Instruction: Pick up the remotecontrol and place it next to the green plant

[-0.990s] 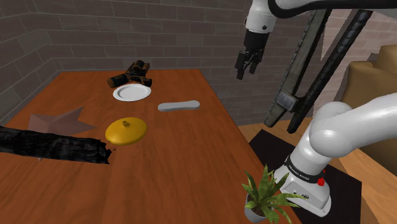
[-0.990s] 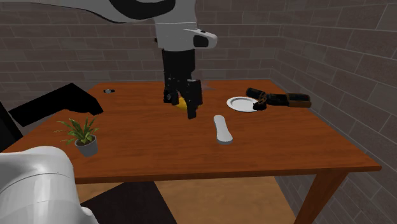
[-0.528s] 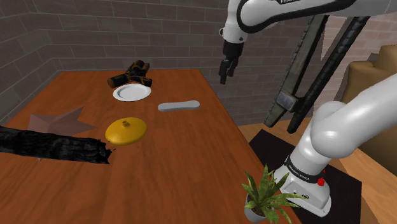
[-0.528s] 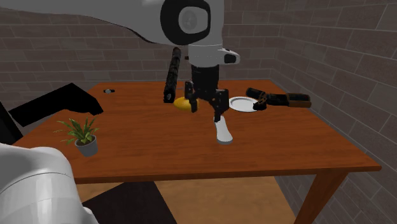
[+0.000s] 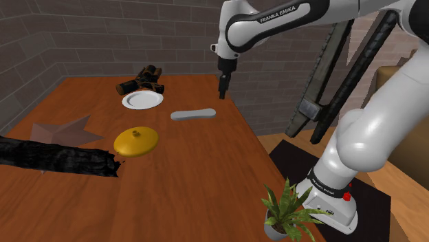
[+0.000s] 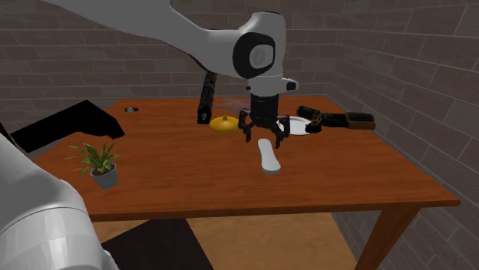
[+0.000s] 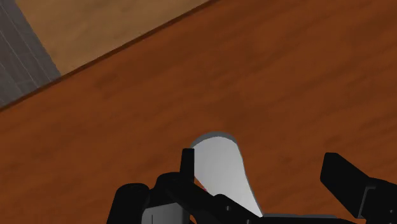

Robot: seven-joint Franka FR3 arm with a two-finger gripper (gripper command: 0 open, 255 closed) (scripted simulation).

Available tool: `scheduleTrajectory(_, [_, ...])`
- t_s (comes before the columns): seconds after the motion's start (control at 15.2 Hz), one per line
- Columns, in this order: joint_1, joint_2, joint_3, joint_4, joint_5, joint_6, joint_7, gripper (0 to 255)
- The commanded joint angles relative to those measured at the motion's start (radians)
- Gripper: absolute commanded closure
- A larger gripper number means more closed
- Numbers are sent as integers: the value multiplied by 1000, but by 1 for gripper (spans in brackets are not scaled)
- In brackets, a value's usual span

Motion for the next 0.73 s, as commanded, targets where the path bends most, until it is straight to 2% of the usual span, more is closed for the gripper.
scheduleTrajectory(0.0, [12, 78, 1, 46, 2, 31, -65, 0])
scheduleTrajectory(0.66, [59, 428, 53, 299, -7, 122, -326, 0])
